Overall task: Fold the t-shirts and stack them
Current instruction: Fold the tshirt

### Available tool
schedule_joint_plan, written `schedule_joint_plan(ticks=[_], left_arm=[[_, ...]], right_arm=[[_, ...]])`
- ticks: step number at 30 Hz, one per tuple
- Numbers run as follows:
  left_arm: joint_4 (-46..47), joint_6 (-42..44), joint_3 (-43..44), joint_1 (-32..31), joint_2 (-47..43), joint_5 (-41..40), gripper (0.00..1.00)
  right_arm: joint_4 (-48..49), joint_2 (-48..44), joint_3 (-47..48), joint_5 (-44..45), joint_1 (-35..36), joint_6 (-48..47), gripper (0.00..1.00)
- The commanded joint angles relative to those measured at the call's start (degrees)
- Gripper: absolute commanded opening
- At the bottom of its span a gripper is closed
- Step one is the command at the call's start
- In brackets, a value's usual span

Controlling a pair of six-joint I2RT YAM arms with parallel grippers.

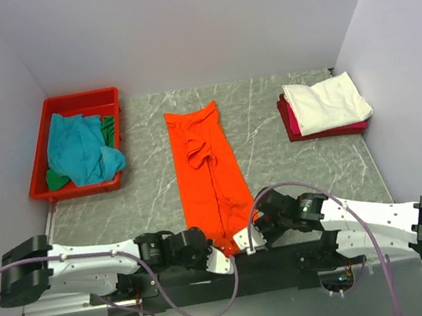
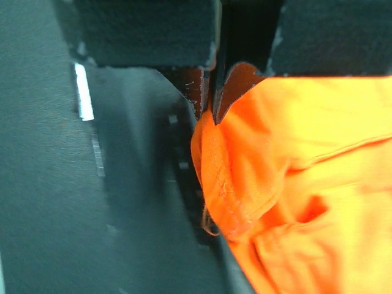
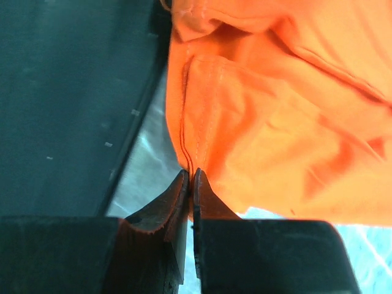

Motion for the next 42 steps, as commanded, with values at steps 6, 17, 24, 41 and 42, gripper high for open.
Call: schedule_joint_plan(ticks=[6, 17, 24, 41, 42], left_arm=[[3.5, 1.2, -0.3, 10.5, -10.2, -1.1, 0.00], [14.9, 8.8, 10.0, 38.8, 4.0, 6.9, 0.00], [18.7, 9.6, 18.9, 50.0, 16.8, 13.4, 0.00], [16.3, 7.8, 30.7, 57.0, 31.2, 15.2, 0.35], [19.8, 7.1, 29.3, 57.3, 29.6, 14.4, 0.93]], right_arm=[[1.3, 0.8, 8.0, -5.4, -11.9, 3.2, 0.00], [1.0, 21.2, 29.3, -8.3, -28.9, 2.6, 0.00], [4.9, 35.8, 41.9, -8.0, -33.7, 7.2, 0.00], [9.0, 56.9, 60.9, -0.8, -35.3, 18.7, 0.39], [9.3, 57.4, 62.1, 0.2, -35.5, 20.0, 0.44]])
